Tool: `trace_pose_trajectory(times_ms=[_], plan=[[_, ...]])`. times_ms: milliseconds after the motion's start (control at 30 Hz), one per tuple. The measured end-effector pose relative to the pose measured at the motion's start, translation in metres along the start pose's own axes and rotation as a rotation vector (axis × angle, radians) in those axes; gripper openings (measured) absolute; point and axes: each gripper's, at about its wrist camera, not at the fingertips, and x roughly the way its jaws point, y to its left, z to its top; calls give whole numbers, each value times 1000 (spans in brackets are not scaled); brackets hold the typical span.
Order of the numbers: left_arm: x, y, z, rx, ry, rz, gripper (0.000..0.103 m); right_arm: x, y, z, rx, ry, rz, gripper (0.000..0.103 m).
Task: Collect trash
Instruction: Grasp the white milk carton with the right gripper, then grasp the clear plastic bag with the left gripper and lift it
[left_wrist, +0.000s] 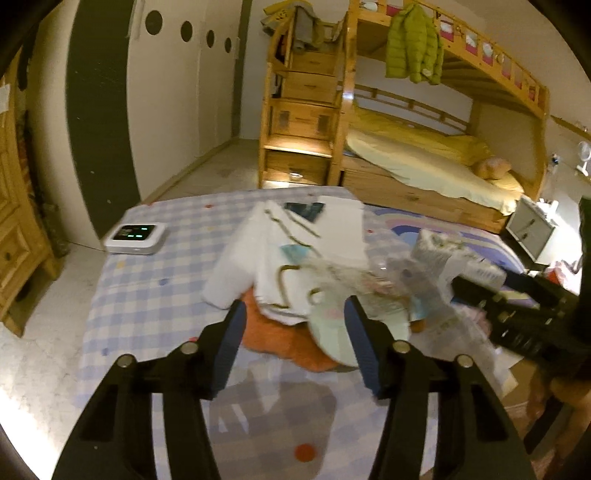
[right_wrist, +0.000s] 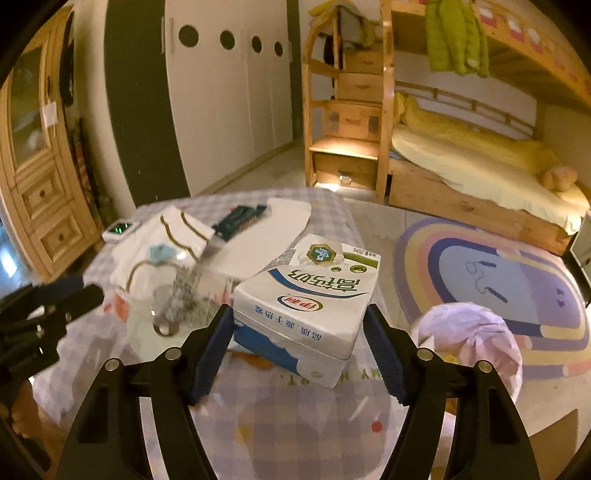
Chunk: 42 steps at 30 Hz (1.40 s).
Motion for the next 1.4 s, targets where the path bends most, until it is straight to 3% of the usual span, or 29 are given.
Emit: trace_pose_trajectory(times_ms=[200, 400, 567, 867, 967, 1167, 1400], plan=[[11, -18, 2, 23, 23, -16, 51, 13, 1, -10, -13, 80, 3, 71], [27, -14, 5, -32, 73, -61, 50, 25, 5, -17, 0, 160, 76, 71], [40, -15, 11, -36, 97, -71, 40, 25, 7, -18, -2, 165, 83, 71], [74, -19, 22, -49, 186, -80, 37, 27, 11, -19, -11, 170, 81, 71], [81, -20, 23, -66, 207, -88, 26, 28, 11, -19, -12, 170, 78, 71], [57, -25, 27, -56, 86, -107, 6, 23, 7, -17, 0, 140, 51, 71], [-2, -55, 19, 46, -157, -114, 0, -8, -16, -6, 77, -21, -12, 70]])
